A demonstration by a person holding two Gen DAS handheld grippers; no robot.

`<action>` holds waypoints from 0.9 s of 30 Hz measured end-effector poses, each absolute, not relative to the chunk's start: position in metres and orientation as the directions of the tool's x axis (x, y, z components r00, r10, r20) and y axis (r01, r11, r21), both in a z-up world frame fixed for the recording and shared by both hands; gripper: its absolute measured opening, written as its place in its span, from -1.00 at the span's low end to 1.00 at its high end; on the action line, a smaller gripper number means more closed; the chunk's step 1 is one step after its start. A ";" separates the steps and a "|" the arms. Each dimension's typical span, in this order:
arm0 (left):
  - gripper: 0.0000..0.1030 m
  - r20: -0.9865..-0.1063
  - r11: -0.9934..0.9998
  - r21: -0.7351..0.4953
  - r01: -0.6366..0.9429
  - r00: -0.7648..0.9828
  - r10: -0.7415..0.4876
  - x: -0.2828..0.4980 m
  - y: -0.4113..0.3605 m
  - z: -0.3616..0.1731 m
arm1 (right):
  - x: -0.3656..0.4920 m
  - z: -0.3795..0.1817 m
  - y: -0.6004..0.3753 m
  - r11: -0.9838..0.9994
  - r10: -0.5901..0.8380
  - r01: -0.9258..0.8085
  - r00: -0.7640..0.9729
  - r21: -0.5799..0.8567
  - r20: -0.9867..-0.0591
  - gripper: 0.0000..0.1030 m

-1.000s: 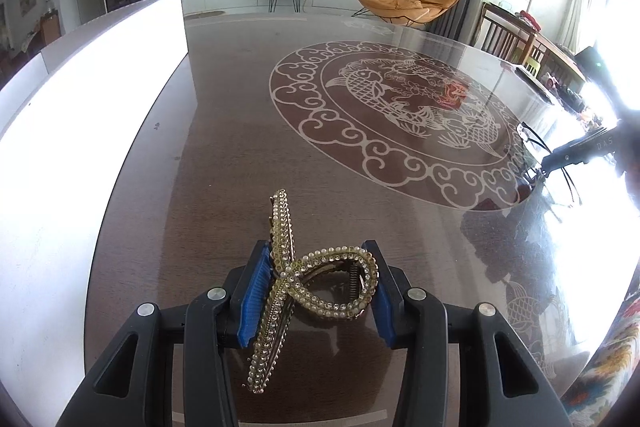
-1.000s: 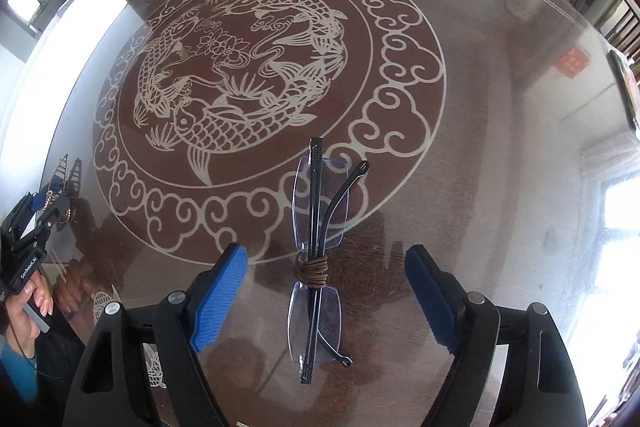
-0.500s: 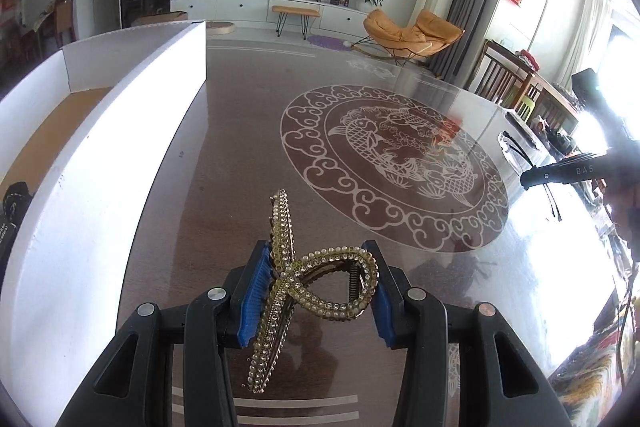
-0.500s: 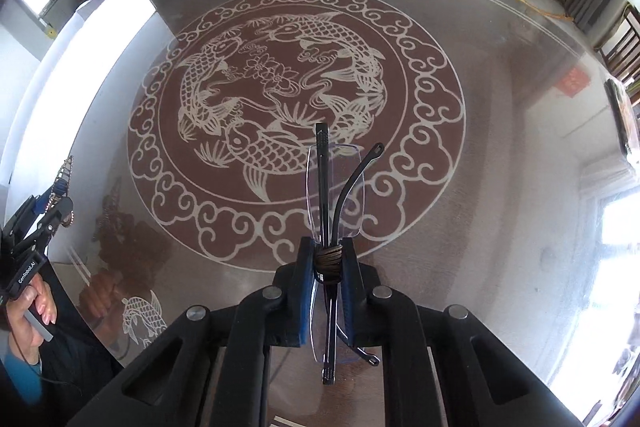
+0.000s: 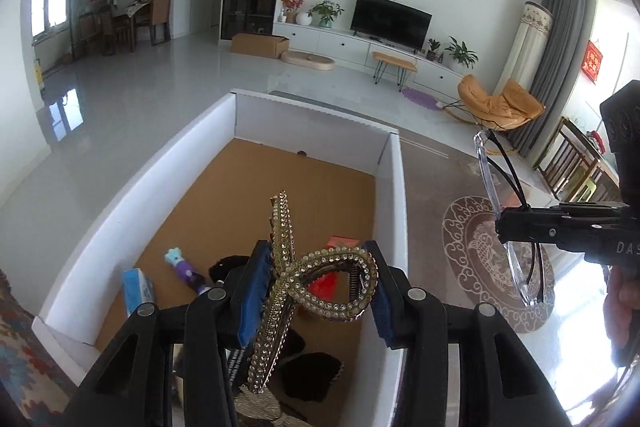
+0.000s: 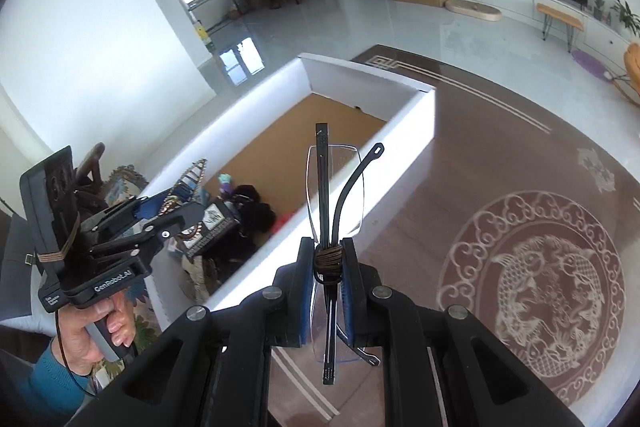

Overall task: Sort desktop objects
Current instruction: 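Carry the clip and glasses into the white bin and open both tools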

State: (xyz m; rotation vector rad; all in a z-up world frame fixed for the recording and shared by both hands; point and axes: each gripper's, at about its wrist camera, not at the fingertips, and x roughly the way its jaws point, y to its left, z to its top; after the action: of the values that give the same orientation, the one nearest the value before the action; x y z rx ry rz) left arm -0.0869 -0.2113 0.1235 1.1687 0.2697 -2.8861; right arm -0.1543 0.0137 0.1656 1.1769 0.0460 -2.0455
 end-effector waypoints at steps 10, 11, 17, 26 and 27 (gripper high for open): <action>-0.11 -0.829 -0.962 -0.114 0.247 -0.558 -0.045 -0.076 -0.297 0.046 | -0.140 0.067 -0.160 -0.672 -0.480 0.686 -0.115 0.280 -0.870 -0.71; -0.10 -0.828 -0.961 -0.119 0.251 -0.559 -0.043 -0.074 -0.299 0.043 | -0.139 0.055 -0.163 -0.680 -0.442 0.685 -0.098 0.262 -0.891 -0.71; 0.73 -0.794 -0.955 -0.033 0.293 -0.589 -0.153 -0.068 -0.291 0.058 | -0.140 0.053 -0.148 -0.707 -0.388 0.683 -0.157 0.184 -0.908 0.71; 0.90 -0.708 -0.854 0.127 0.505 -0.556 -0.435 -0.052 -0.259 0.099 | -0.153 0.118 -0.111 -0.732 -0.353 0.682 -0.358 0.017 -0.864 1.00; 0.90 -0.705 -0.842 0.128 0.523 -0.549 -0.449 -0.044 -0.257 0.102 | -0.153 0.121 -0.106 -0.738 -0.358 0.675 -0.364 0.022 -0.860 1.00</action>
State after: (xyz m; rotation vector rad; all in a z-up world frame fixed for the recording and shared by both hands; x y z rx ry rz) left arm -0.0437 -0.2573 0.1015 1.0372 0.1302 -2.3600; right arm -0.1529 -0.1065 0.1208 1.2223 0.4482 -2.1241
